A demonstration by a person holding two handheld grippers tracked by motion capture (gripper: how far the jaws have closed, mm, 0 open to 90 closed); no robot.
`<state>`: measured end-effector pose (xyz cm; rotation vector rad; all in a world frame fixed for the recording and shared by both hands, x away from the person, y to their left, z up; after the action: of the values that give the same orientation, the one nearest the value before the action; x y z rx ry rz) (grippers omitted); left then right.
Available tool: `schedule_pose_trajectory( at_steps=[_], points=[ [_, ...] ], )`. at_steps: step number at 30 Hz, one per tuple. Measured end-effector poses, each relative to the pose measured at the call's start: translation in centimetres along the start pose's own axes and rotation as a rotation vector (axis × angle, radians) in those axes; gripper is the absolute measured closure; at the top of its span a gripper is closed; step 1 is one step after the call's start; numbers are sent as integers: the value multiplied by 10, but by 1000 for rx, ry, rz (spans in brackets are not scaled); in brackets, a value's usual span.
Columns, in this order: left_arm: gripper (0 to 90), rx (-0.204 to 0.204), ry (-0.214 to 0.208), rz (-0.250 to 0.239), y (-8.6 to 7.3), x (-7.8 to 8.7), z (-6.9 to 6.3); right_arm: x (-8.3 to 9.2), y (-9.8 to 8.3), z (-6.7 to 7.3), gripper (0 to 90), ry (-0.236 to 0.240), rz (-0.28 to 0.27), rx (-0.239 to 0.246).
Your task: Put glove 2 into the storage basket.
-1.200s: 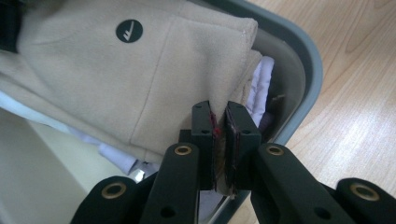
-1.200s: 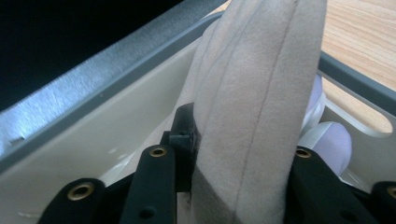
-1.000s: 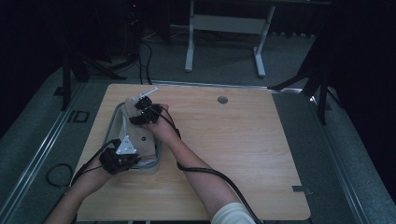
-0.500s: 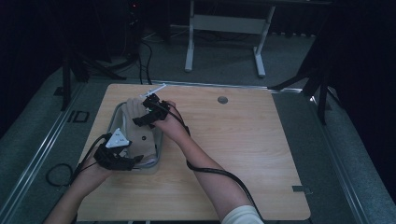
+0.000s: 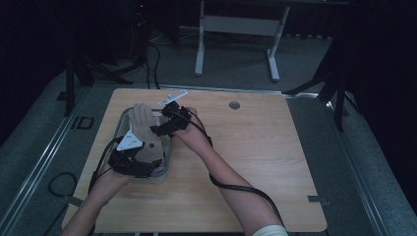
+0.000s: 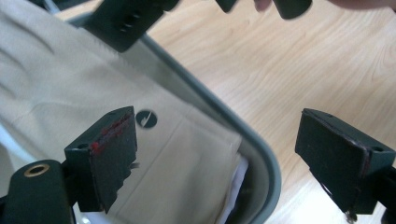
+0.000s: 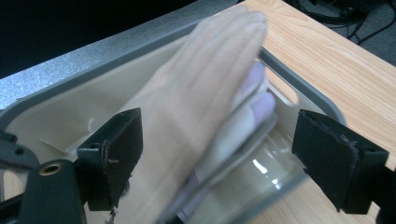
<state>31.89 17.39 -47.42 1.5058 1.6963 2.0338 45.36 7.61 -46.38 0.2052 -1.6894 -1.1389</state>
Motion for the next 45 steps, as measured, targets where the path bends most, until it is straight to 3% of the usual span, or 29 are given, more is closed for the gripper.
schedule_pose_trajectory(
  at_steps=[13,14,19,24,32,45],
  points=[
    [133,-70,-73,-21,13,-20,-40,29,-28,-21,163,-16,-12,-10],
    [133,-79,-92,-18,14,-23,-46,33,-36,-25,163,-30,-4,0],
    [133,-113,-108,-22,16,-32,-59,42,-51,-33,162,-42,5,-5],
    [133,-117,-135,-35,18,-40,-69,49,-60,-38,162,-51,2,-10],
    [134,-122,-195,-12,12,-64,-86,62,-94,-50,162,-70,11,-26],
    [134,-139,-249,14,1,-90,-104,67,-137,-58,162,-84,24,-42]
  ],
)
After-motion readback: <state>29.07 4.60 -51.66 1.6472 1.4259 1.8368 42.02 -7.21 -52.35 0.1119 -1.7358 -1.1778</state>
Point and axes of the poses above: each handheld gripper's, and its own axes: x roughly backward along the jaws, y roughly out of its top, z roughly to its left, the point moved 5 cm from there along -x, roughly forward along the jaws, and after that the axes turned 7 degrees about -y, right-handed, at the moved point
